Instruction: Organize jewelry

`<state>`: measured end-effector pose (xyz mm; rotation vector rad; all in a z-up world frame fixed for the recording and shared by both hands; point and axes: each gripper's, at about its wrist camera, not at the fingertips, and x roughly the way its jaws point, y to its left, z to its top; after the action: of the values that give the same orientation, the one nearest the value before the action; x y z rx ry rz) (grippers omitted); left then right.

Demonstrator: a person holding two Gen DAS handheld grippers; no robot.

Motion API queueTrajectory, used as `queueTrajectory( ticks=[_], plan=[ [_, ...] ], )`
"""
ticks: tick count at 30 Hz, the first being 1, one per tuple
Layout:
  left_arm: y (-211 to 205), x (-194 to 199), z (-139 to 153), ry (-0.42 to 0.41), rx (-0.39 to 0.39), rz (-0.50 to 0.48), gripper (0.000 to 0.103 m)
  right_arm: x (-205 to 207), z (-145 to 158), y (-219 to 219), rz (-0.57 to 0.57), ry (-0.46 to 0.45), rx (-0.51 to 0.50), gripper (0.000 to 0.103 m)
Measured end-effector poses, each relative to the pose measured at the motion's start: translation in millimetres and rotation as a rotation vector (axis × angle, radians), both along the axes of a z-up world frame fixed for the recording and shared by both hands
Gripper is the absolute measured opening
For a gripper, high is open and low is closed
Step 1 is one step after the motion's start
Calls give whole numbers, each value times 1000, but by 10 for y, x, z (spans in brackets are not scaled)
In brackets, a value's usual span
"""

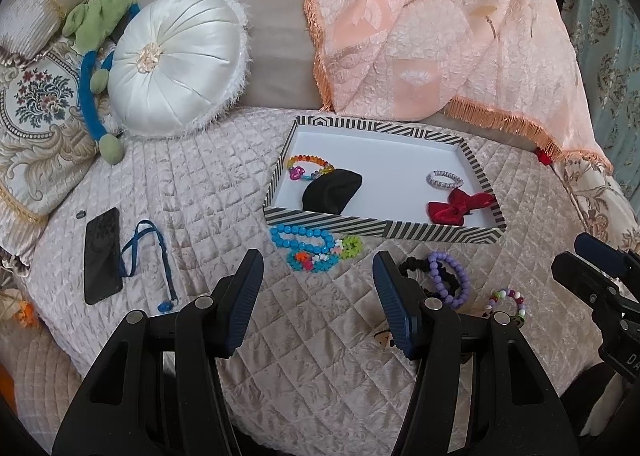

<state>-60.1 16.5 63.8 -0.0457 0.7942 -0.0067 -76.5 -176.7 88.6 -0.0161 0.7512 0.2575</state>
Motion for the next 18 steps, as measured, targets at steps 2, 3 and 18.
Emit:
queueTrajectory(
  ticks=[2,3,18],
  plan=[
    [4,8,-15,3,2,2,57,6,-14,-3,0,4,-2,57],
    [4,14,-20,4,2,3,57,10,-21,-3,0,7,-3,57],
    [-19,58,-104,26,5,-1,57,60,-94,-8,0,31,-6,57]
  ],
)
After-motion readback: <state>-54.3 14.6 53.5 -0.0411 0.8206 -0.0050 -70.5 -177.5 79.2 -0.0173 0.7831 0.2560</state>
